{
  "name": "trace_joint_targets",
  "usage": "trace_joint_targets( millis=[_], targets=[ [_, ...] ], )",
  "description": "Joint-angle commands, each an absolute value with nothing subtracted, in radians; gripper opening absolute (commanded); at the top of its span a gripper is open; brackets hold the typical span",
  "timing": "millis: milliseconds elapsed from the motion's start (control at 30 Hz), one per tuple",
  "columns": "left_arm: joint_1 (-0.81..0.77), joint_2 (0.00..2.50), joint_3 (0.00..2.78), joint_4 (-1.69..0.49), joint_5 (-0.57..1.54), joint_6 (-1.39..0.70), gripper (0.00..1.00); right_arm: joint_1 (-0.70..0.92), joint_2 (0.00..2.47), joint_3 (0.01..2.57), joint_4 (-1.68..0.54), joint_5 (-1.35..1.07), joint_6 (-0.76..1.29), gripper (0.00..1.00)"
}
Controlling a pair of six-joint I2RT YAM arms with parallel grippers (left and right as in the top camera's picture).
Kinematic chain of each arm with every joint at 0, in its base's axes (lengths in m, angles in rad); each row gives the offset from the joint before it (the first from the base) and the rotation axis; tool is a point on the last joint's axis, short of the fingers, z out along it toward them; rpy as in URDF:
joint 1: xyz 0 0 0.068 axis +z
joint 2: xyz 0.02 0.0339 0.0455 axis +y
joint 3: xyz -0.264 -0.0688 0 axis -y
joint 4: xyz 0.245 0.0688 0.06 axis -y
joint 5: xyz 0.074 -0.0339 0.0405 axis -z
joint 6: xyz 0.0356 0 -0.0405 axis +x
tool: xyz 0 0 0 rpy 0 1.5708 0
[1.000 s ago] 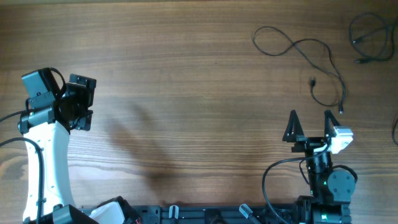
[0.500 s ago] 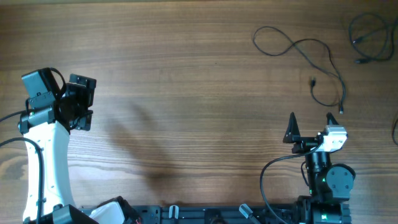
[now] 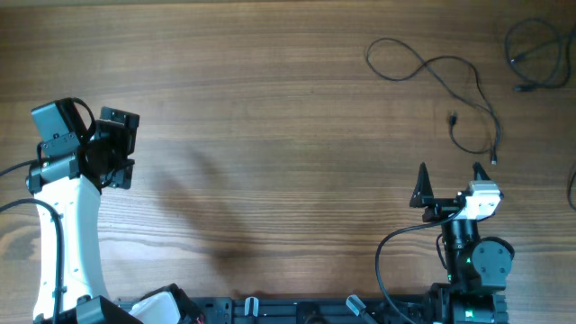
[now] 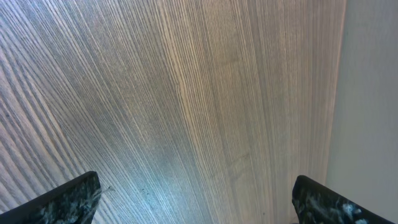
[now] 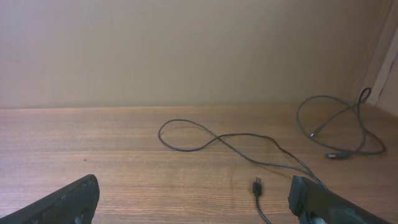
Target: Untangle cables
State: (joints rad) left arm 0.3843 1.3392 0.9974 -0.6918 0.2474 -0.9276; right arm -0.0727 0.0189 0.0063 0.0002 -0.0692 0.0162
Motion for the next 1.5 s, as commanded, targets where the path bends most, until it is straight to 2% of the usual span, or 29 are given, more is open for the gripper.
trace_joint_targets(
  millis=[0,267,500,733,867,1067,1467],
  targets=[
    [0.379,1.341,1.015,-0.689,0.237,-0.920,1.00,-0.068,0.004,0.005,0.002,-0.052,0.000,1.00],
    [0.379,1.340,1.015,-0.692,0.237,-0.920,1.00,-0.068,0.004,0.005,0.002,-0.052,0.000,1.00],
    [0.334,1.222,0.994,-0.719,0.188,-0.919,1.00,-0.068,0.004,0.005,0.002,-0.052,0.000,1.00],
    [0.161,0.961,0.841,-0.714,0.036,-0.919,1.00,-0.068,0.004,0.005,0.002,-0.052,0.000,1.00],
    [0.082,0.767,0.732,-0.693,0.017,-0.919,1.00,-0.068,0.004,0.005,0.002,-0.052,0.000,1.00],
    [0.021,0.427,0.569,-0.657,0.024,-0.919,1.00,-0.068,0.004,0.005,0.002,-0.052,0.000,1.00],
    [-0.031,0.080,0.403,-0.671,0.017,-0.919,1.00,-0.068,0.004,0.005,0.002,-0.052,0.000,1.00]
  ],
)
